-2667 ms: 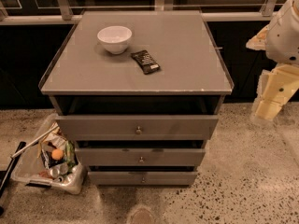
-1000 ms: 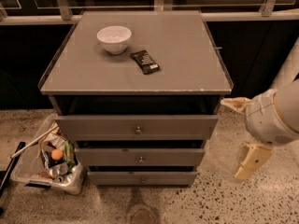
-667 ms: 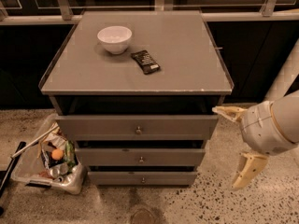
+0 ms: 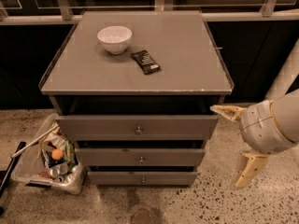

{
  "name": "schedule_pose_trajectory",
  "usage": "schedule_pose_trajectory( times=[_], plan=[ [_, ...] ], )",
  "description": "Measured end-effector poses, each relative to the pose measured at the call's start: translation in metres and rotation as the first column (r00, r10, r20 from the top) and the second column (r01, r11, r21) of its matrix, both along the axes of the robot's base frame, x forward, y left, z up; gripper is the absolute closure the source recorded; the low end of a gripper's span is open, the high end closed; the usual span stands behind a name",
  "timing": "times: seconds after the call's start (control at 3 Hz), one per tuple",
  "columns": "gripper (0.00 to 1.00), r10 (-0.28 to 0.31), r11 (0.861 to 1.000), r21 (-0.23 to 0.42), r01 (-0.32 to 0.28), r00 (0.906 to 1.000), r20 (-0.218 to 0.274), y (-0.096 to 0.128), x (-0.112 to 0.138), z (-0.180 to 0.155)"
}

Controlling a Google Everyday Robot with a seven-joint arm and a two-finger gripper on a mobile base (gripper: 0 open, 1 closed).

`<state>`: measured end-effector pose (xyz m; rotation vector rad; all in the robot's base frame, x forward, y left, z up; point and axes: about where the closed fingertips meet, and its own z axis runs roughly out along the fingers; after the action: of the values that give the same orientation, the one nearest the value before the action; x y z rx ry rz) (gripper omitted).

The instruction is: Open bottom drawer

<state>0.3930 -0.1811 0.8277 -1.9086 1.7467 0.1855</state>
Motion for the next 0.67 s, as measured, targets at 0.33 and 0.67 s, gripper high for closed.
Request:
schedule_pose_trajectory(
  times=[0.33, 0.67],
  plan=[
    [0.00, -0.022, 0.999, -0.024, 0.021, 0.9992, -0.035, 0.006, 0.003, -0.024],
    [0.00, -0.045, 0.999, -0.028, 0.044, 0.9967, -0.067, 0.011, 0.011, -0.068]
  ],
)
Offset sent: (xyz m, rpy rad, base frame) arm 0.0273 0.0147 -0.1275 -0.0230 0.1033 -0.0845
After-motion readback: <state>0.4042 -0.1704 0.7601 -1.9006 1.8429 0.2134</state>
